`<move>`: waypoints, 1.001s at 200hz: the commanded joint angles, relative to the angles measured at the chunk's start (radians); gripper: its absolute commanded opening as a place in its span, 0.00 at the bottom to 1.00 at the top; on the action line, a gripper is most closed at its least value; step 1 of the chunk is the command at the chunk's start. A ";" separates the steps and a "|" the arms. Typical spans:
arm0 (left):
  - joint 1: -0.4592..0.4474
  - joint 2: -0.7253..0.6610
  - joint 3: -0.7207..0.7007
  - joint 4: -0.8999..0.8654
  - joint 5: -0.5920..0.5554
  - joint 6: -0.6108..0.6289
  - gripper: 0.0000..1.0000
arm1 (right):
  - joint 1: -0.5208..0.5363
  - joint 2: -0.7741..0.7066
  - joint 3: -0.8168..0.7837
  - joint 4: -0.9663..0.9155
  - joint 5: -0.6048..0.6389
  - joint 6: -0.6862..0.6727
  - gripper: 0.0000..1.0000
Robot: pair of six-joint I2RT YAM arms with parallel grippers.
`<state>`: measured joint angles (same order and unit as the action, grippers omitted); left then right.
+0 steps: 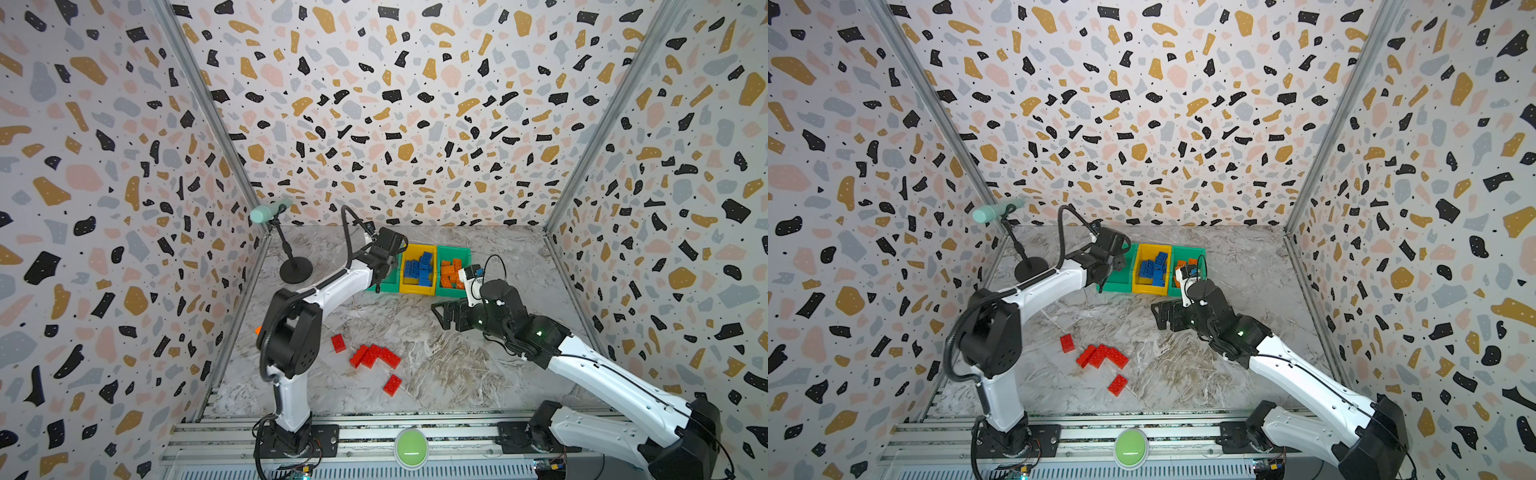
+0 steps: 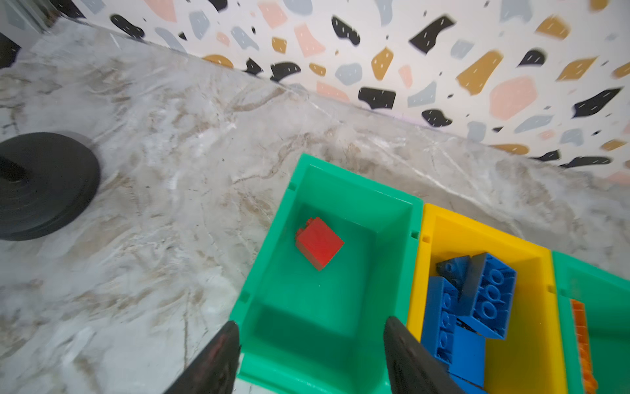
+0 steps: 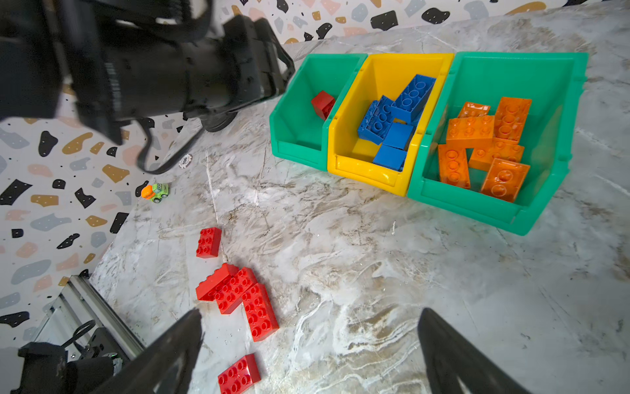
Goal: Sort the legos into containers by color
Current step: Place the lego in the container, then pick up the lego from the middle-left of the table.
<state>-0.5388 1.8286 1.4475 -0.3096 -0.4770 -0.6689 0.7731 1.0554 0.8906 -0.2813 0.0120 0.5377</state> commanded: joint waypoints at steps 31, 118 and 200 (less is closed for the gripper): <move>-0.001 -0.428 -0.440 0.048 -0.078 -0.118 0.68 | 0.017 0.016 0.027 0.051 -0.065 -0.003 0.99; 0.000 -0.779 -0.954 0.091 -0.017 -0.283 0.68 | 0.175 0.108 0.067 0.093 -0.051 0.026 0.99; 0.000 -0.576 -1.027 0.208 0.053 -0.260 0.67 | 0.253 0.071 0.065 0.056 0.045 0.059 0.99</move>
<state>-0.5388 1.2201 0.4469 -0.1715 -0.4610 -0.9306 1.0164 1.1606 0.9363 -0.2104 0.0147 0.5777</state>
